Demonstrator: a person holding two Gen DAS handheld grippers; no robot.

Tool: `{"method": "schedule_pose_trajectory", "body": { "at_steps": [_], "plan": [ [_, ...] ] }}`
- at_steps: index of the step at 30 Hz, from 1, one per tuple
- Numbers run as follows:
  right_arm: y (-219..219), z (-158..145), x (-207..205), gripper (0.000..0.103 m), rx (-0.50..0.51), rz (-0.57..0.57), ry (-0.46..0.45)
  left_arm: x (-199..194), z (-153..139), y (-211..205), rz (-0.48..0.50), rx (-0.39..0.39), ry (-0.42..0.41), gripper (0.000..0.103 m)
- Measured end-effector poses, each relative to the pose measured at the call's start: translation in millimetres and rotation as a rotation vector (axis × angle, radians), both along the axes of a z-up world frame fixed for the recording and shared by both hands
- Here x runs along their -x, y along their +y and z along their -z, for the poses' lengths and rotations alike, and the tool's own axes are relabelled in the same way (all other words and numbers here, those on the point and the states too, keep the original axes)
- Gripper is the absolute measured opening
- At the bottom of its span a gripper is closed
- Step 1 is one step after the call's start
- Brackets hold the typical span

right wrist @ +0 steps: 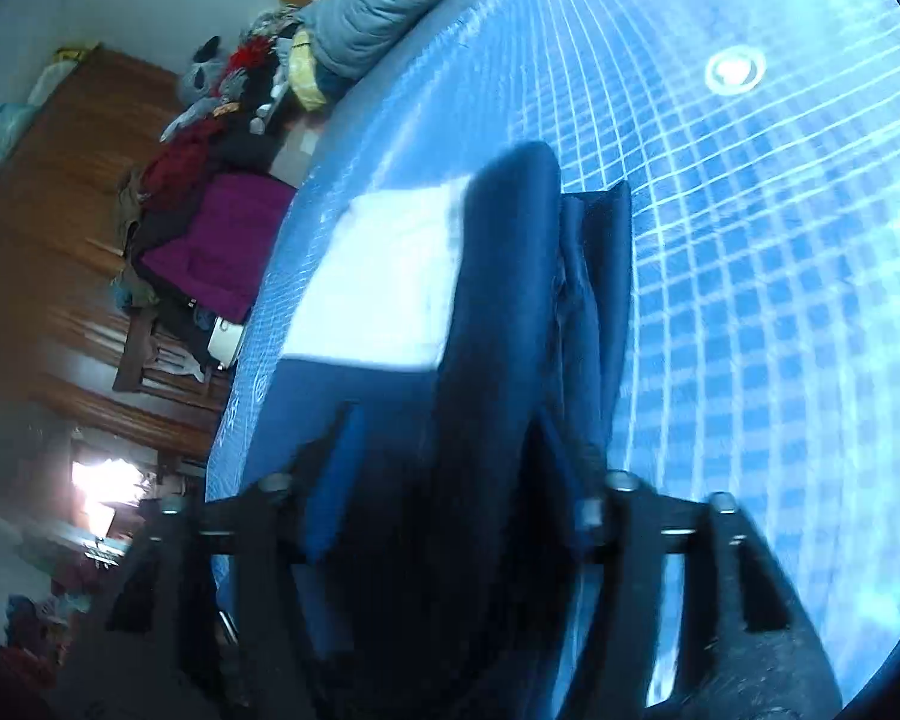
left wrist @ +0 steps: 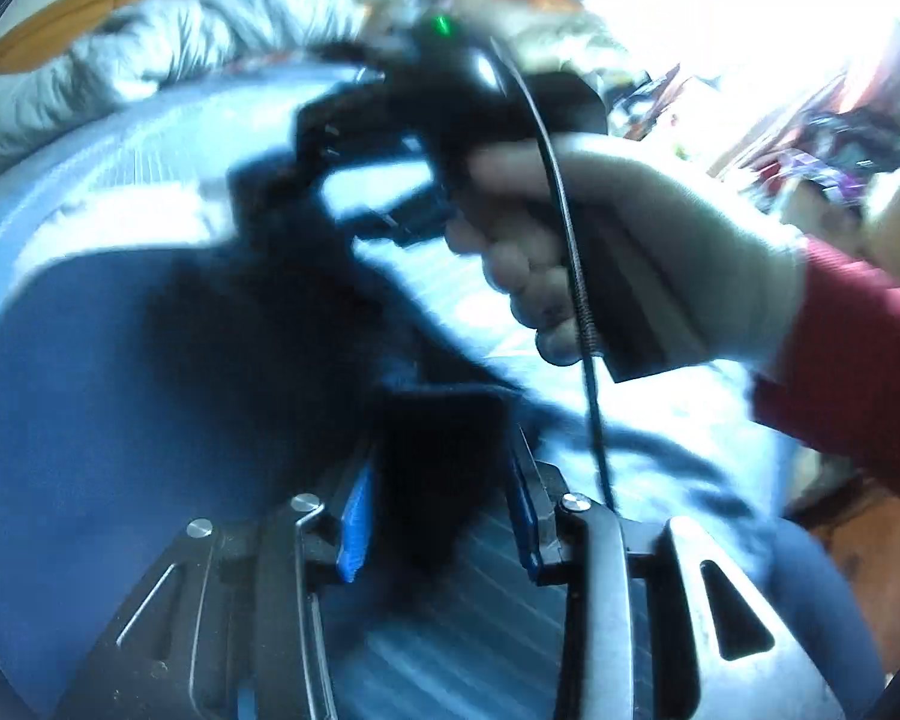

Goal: Fold small clothes

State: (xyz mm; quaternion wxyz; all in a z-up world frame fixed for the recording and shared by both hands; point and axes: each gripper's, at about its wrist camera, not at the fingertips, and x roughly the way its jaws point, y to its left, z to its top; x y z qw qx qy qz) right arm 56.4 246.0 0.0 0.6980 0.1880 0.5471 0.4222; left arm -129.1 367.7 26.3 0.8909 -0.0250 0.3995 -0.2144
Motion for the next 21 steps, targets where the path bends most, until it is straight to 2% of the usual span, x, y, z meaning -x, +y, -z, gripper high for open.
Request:
{"method": "schedule_pose_trajectory", "body": {
  "at_steps": [2,4,7,9,11,13,17,18,19,20,21],
  "plan": [
    [-19.4,-12.4,20.4,0.063,-0.001,-0.001,-0.049,35.8,-22.0,14.0,-0.008,0.019,-0.071,0.044],
    [-35.4,-27.1,51.9,0.065,0.003,-0.007,-0.096,67.9,-40.3,41.3,-0.063,0.031,-0.122,0.045],
    [-39.6,-36.9,90.8,0.065,0.027,-0.018,-0.149,96.4,-49.7,76.6,-0.194,-0.032,-0.169,0.045],
    [-30.0,-44.3,116.4,0.066,0.066,-0.057,-0.222,104.5,-42.0,100.4,-0.283,-0.073,-0.157,0.045],
    [-19.9,-42.2,132.1,0.066,0.104,-0.109,-0.260,102.6,-26.0,119.7,-0.346,-0.123,-0.101,0.044],
    [-6.6,-32.7,134.8,0.066,0.134,-0.153,-0.257,99.4,-15.3,129.2,-0.363,-0.145,-0.070,0.043],
    [4.5,-8.8,126.4,0.067,0.211,-0.168,-0.215,79.0,8.2,137.4,-0.346,-0.164,-0.020,0.043],
    [4.8,-5.0,124.8,0.062,0.216,-0.169,-0.209,73.2,13.1,135.7,-0.347,-0.164,-0.016,0.043],
    [3.6,-3.4,124.0,0.052,0.217,-0.165,-0.211,65.7,17.9,137.7,-0.347,-0.162,-0.014,0.043],
    [1.0,-4.0,122.1,0.012,0.220,-0.150,-0.226,56.9,19.3,138.7,-0.350,-0.171,-0.018,0.043],
    [-6.2,-8.7,119.4,0.000,0.225,-0.115,-0.256,53.1,19.5,133.4,-0.347,-0.176,-0.022,0.043]
  ]
}}
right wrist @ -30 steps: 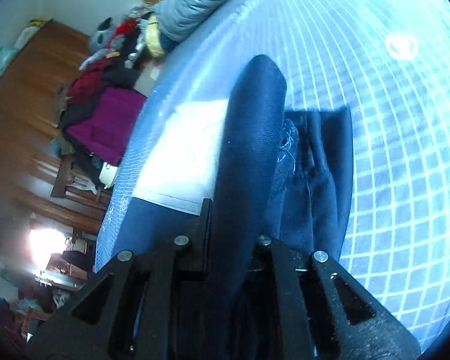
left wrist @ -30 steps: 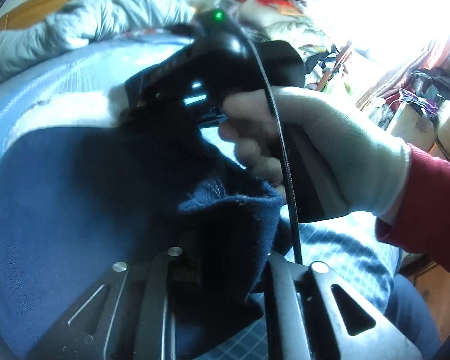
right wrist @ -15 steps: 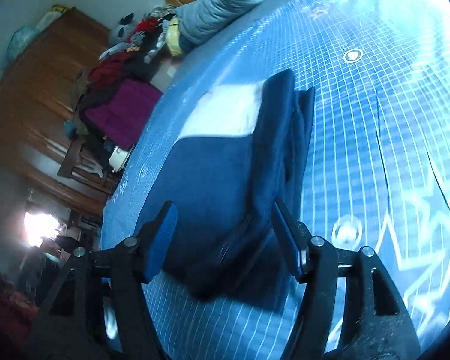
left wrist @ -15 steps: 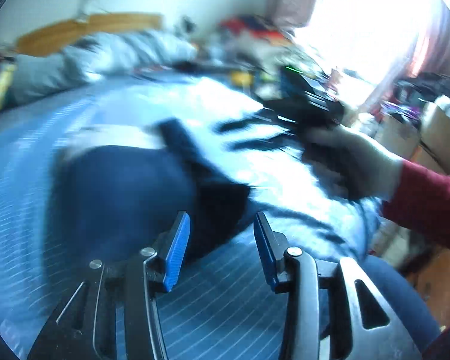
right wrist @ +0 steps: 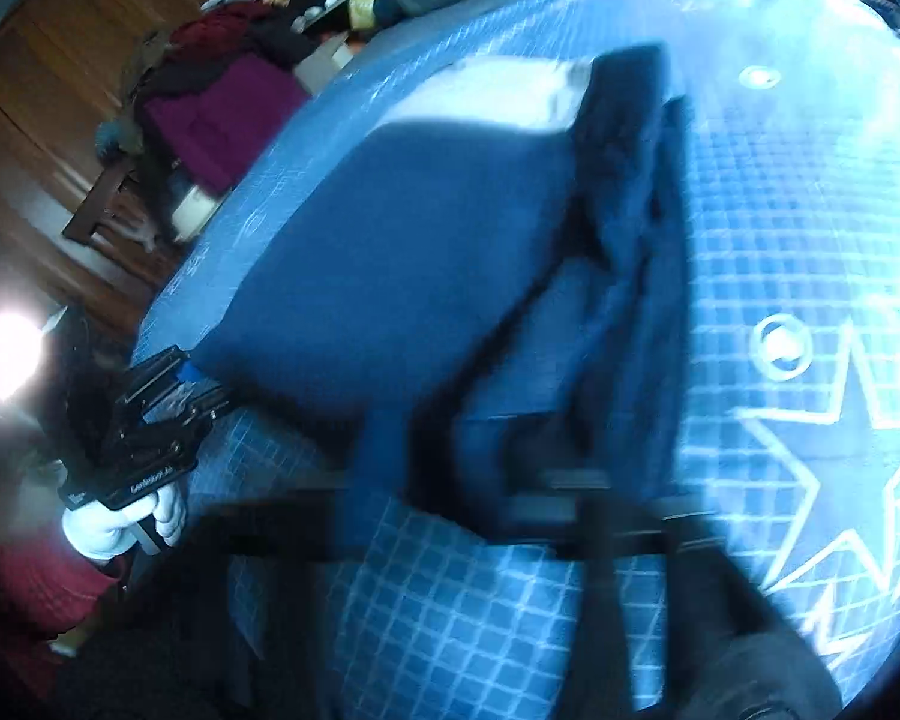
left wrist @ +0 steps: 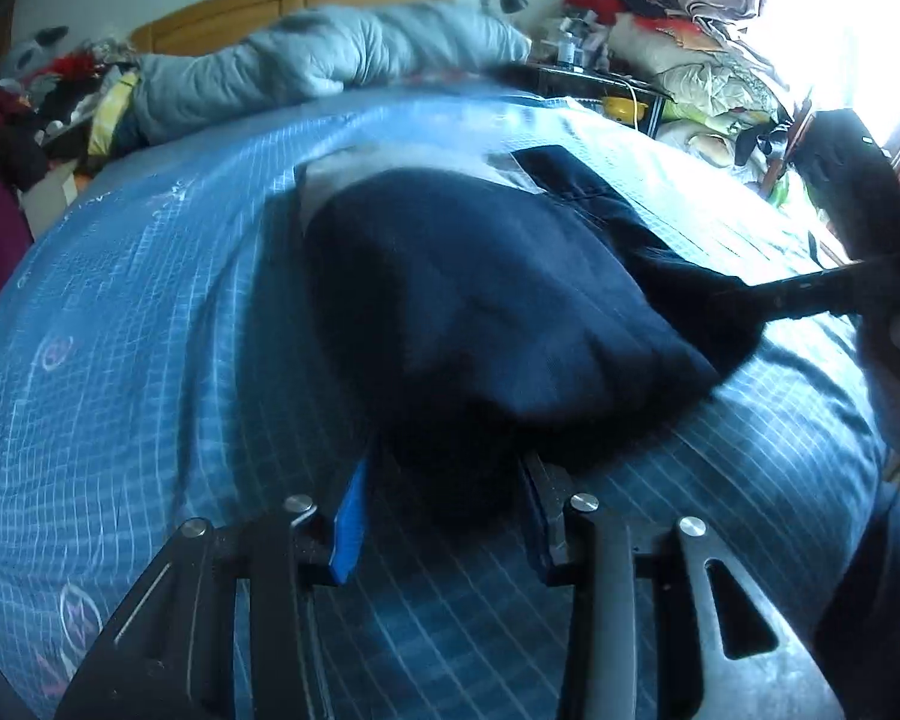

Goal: Fold small clothes

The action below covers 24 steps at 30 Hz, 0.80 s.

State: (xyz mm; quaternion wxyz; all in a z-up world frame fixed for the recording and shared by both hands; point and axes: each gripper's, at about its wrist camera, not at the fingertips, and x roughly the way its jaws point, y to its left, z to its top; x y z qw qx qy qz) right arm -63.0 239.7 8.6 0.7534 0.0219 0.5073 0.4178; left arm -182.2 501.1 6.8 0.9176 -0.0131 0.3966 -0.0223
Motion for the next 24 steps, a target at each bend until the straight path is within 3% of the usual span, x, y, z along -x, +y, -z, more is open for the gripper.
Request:
{"method": "schedule_pose_trajectory", "body": {
  "at_steps": [3,5,6,9,10,12,18,22,24],
  "plan": [
    [-33.2,-16.5,-3.8,0.000,-0.057,0.074,-0.050,-8.4,-9.7,-0.8,-0.008,-0.025,-0.071,0.030],
    [-46.7,-9.9,-6.4,0.000,-0.078,0.076,-0.020,-5.3,-17.9,-3.7,0.007,-0.102,-0.125,0.028],
    [-46.6,-2.1,-6.2,0.000,-0.061,0.071,-0.011,-4.2,-13.2,-3.3,0.025,-0.121,-0.112,0.028],
    [-52.1,26.4,-3.9,0.000,-0.017,0.076,0.033,-16.4,52.8,-12.9,0.126,-0.253,0.145,0.027],
    [-52.6,31.5,-3.4,0.000,-0.013,0.084,0.044,-10.0,51.6,-9.5,0.124,-0.240,0.091,0.027],
    [-54.8,36.4,-1.1,0.000,0.002,0.085,0.044,-16.4,46.3,-6.2,0.126,-0.215,0.121,0.027],
    [-66.4,8.8,3.1,0.000,0.004,0.070,-0.038,9.3,35.6,7.0,0.113,-0.091,0.077,0.027],
    [-66.1,-21.0,13.3,0.004,-0.008,0.071,-0.116,31.9,-9.8,14.7,0.103,-0.034,-0.063,0.027],
    [-64.5,-41.9,14.3,0.014,-0.046,0.088,-0.164,35.5,-31.4,17.4,0.082,-0.034,-0.140,0.027]
  ]
}}
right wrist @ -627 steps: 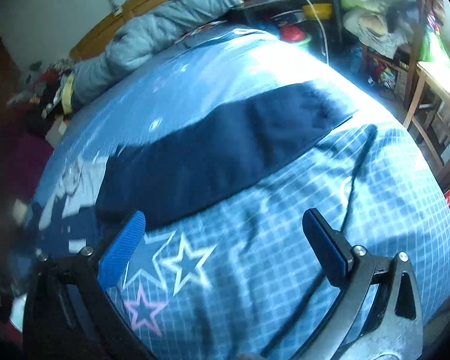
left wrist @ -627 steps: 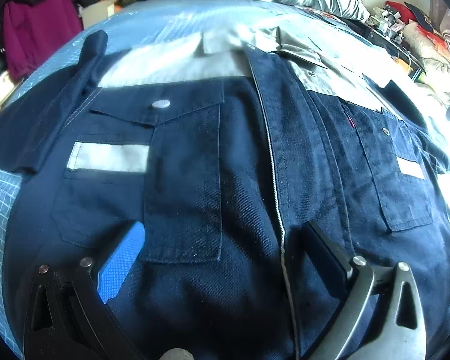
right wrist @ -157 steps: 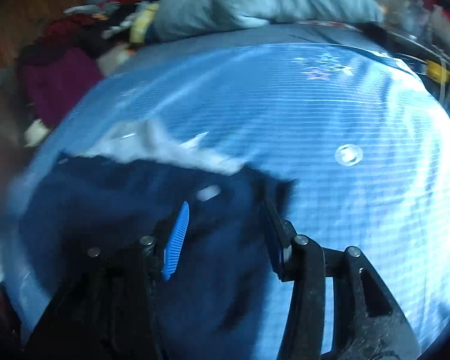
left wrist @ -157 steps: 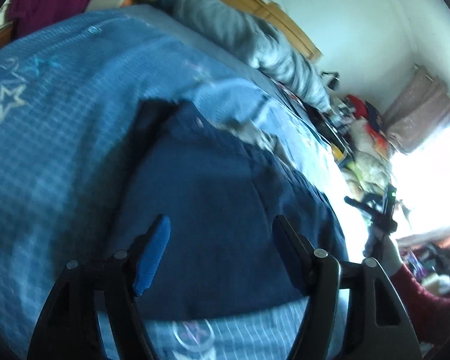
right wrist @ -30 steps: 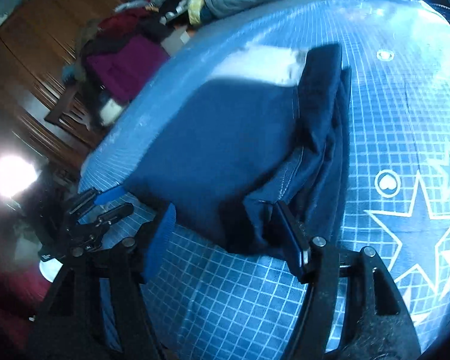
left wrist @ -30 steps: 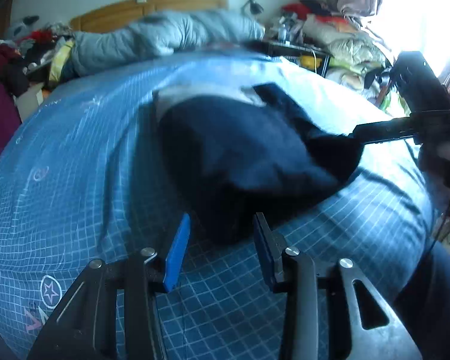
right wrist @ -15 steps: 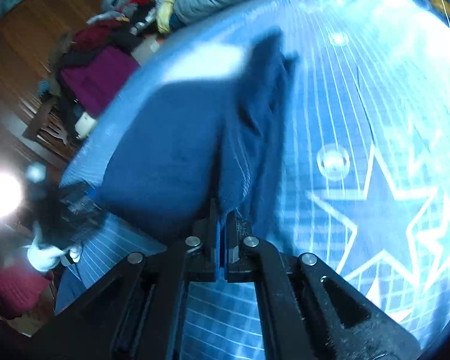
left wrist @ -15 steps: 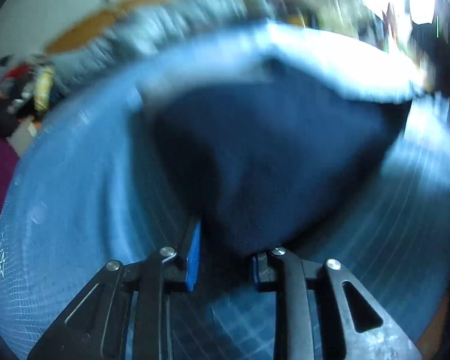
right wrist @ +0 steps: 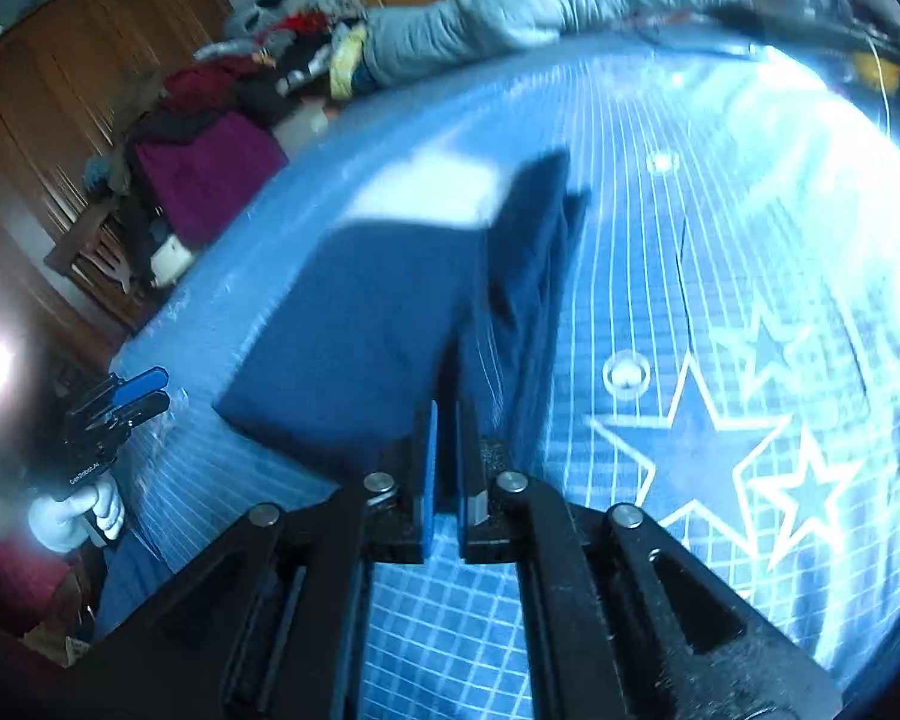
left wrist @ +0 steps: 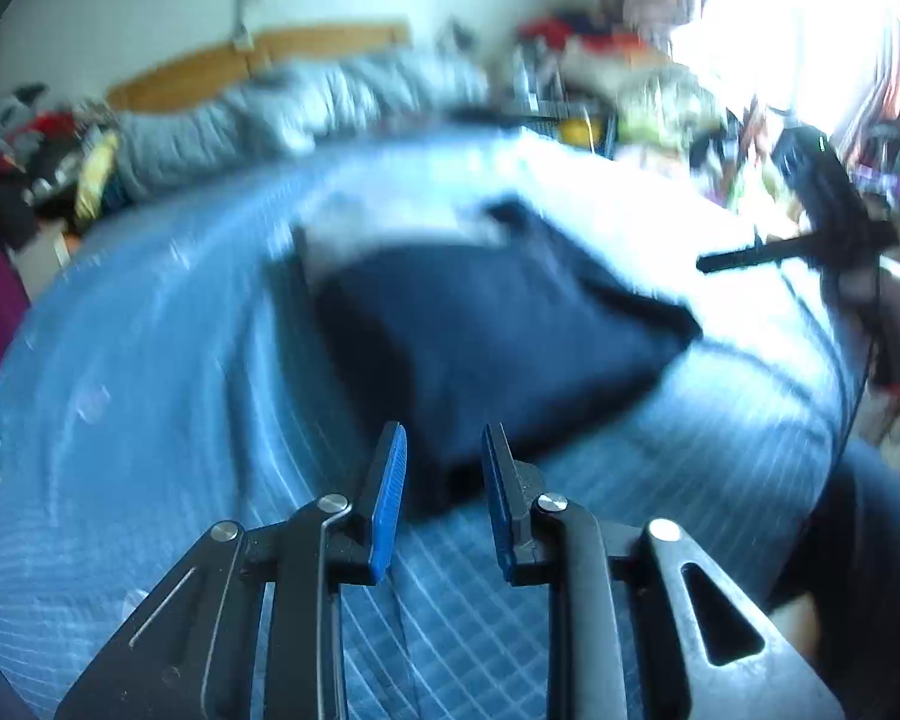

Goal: Fold small clothes

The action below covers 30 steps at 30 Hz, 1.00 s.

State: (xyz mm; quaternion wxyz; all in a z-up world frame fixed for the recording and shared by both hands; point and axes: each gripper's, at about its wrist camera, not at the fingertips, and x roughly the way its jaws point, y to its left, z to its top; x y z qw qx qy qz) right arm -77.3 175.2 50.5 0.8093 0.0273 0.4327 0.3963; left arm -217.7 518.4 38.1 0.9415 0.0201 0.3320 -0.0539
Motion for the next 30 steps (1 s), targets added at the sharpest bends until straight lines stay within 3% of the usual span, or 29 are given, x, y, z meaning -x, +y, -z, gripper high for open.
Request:
{"method": "schedule_pose_trajectory", "body": {
  "at_steps": [2,5,7,8,9,11,14,19,23,25,27,28,30],
  "plan": [
    [13.4,-8.7,-3.5,0.028,-0.028,-0.013,-0.035,-17.6,-8.5,2.2,-0.012,-0.004,-0.049,0.027],
    [64.5,7.2,-24.8,0.027,0.056,-0.089,-0.070,-51.5,6.8,-9.6,0.006,-0.033,-0.026,0.027],
    [90.5,34.1,-47.9,0.027,0.167,-0.115,-0.077,-78.1,35.9,-22.6,0.049,-0.080,0.064,0.025],
    [100.3,50.7,-61.2,0.024,0.226,-0.121,-0.066,-94.8,62.5,-34.4,0.069,-0.140,0.147,0.023],
    [105.2,70.8,-77.0,0.014,0.296,-0.111,-0.047,-99.1,74.1,-39.4,0.075,-0.167,0.164,0.022],
    [97.3,82.5,-97.0,0.000,0.275,-0.102,-0.006,-102.2,76.4,-44.1,0.088,-0.197,0.159,0.022],
    [86.9,71.5,-104.5,0.000,0.289,-0.078,-0.019,-97.5,63.5,-28.0,0.076,-0.128,0.156,0.026],
    [67.7,30.3,-52.4,0.023,0.186,-0.119,-0.084,-78.8,31.4,-16.2,-0.001,-0.056,0.046,0.026],
    [69.3,52.5,1.3,0.027,0.228,-0.207,-0.077,-85.0,54.2,-18.0,0.026,-0.062,0.116,0.027],
    [67.3,85.1,4.6,0.021,0.310,-0.193,-0.044,-88.4,69.5,-11.9,-0.002,-0.026,0.155,0.039],
    [41.9,91.9,-10.5,0.000,0.196,-0.102,0.046,-82.2,61.1,-1.5,-0.027,0.063,0.169,0.043],
    [31.6,88.7,-16.6,0.001,0.173,-0.043,0.070,-82.9,59.9,6.2,-0.044,0.114,0.174,0.046],
    [14.7,75.5,-16.6,0.036,0.170,0.034,0.044,-78.0,52.8,19.0,-0.100,0.135,0.173,0.057]
  ]
}}
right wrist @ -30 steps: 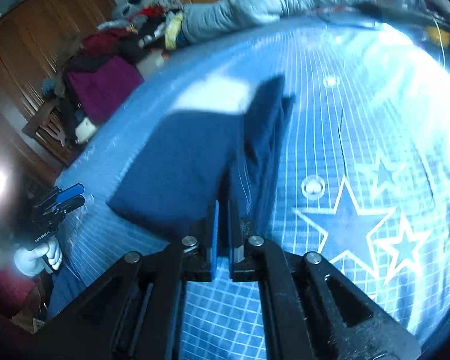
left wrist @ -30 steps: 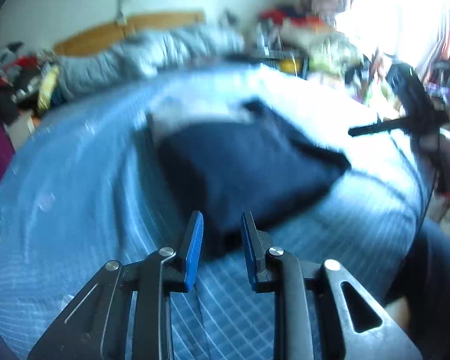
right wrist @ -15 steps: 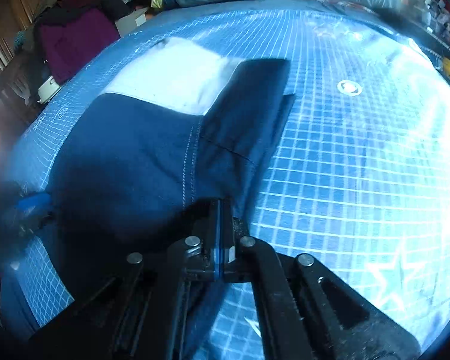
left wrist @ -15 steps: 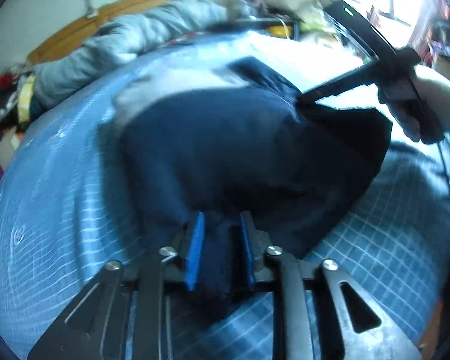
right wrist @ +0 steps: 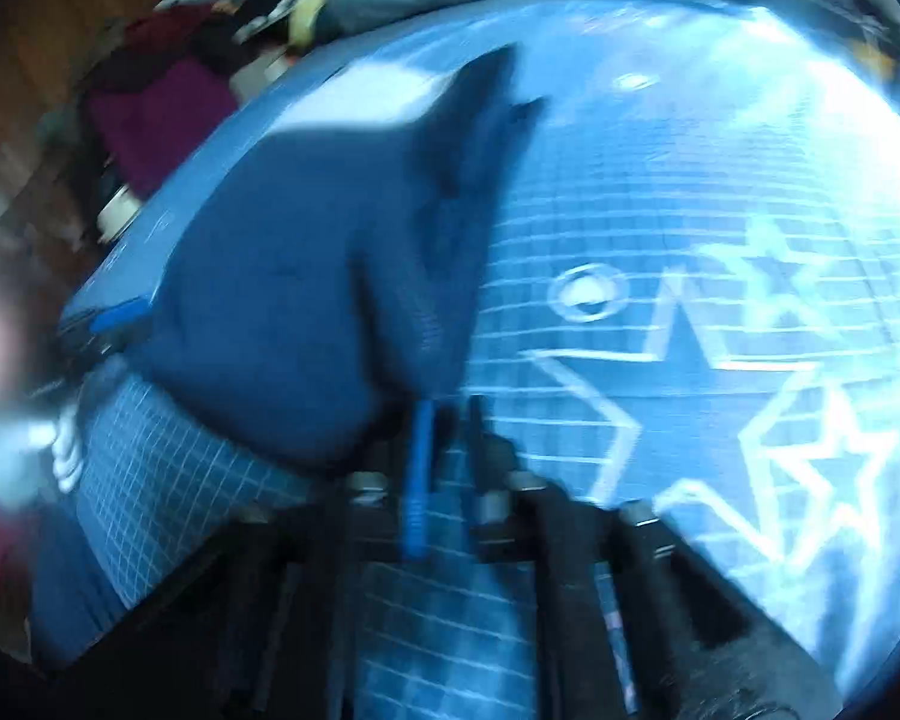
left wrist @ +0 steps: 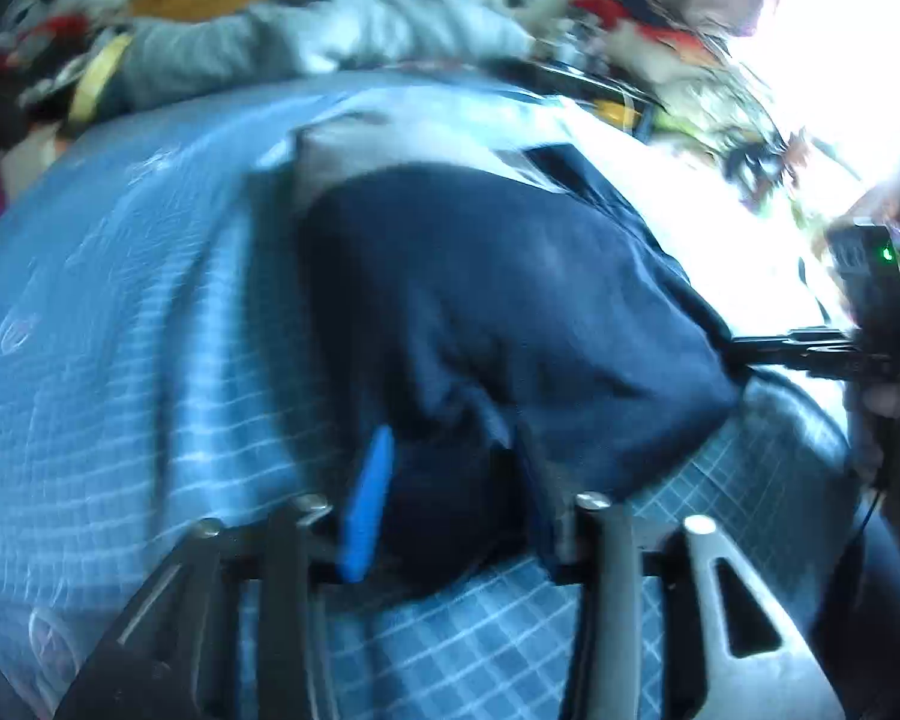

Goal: Fold small clothes

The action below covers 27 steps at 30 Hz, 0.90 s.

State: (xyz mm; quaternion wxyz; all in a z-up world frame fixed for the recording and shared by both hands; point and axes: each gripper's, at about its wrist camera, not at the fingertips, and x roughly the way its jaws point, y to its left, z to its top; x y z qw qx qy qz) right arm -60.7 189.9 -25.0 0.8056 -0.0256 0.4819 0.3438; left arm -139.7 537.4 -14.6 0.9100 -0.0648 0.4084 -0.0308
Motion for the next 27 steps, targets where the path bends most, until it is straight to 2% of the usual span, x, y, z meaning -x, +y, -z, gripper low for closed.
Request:
{"method": "schedule_pose_trajectory", "body": {
  "at_steps": [2,3,4,6,8,10,14,16,18,21,22,27],
  "plan": [
    [-8.6,-16.9,10.9,0.037,-0.006,0.008,-0.028,15.8,-8.9,5.7,-0.036,-0.011,-0.016,0.057],
    [-8.1,-25.7,20.8,0.042,0.012,-0.003,-0.055,23.7,-10.7,4.5,-0.058,-0.035,-0.016,0.056],
    [-5.5,-32.5,32.3,0.047,0.039,-0.012,-0.086,30.1,-14.1,4.7,-0.090,-0.082,-0.002,0.055],
    [1.8,-36.9,51.6,0.072,0.074,-0.019,-0.128,44.1,-15.9,5.6,-0.150,-0.119,0.022,0.055],
    [6.7,-28.7,69.1,0.078,0.115,-0.024,-0.153,53.9,-13.5,8.6,-0.219,-0.150,0.050,0.055],
    [12.2,-13.9,84.3,0.079,0.198,-0.026,-0.184,64.6,-5.2,10.8,-0.279,-0.159,0.090,0.060],
    [9.6,0.8,107.7,0.079,0.281,-0.006,-0.199,69.5,30.7,13.7,-0.341,-0.147,0.193,0.060],
    [0.4,1.5,110.7,0.083,0.310,0.021,-0.206,83.2,37.6,16.6,-0.369,-0.131,0.168,0.068],
    [-7.5,3.5,109.7,0.092,0.310,0.047,-0.191,84.9,38.7,17.0,-0.392,-0.122,0.166,0.072],
    [-17.7,10.8,104.6,0.103,0.274,0.087,-0.144,85.1,42.5,15.0,-0.412,-0.150,0.156,0.088],
    [-20.6,10.3,104.1,0.103,0.257,0.097,-0.129,84.2,44.2,15.5,-0.425,-0.158,0.150,0.093],
    [-21.1,15.6,94.2,0.103,0.224,0.093,-0.111,89.9,47.1,18.7,-0.443,-0.135,0.136,0.096]
  ]
}}
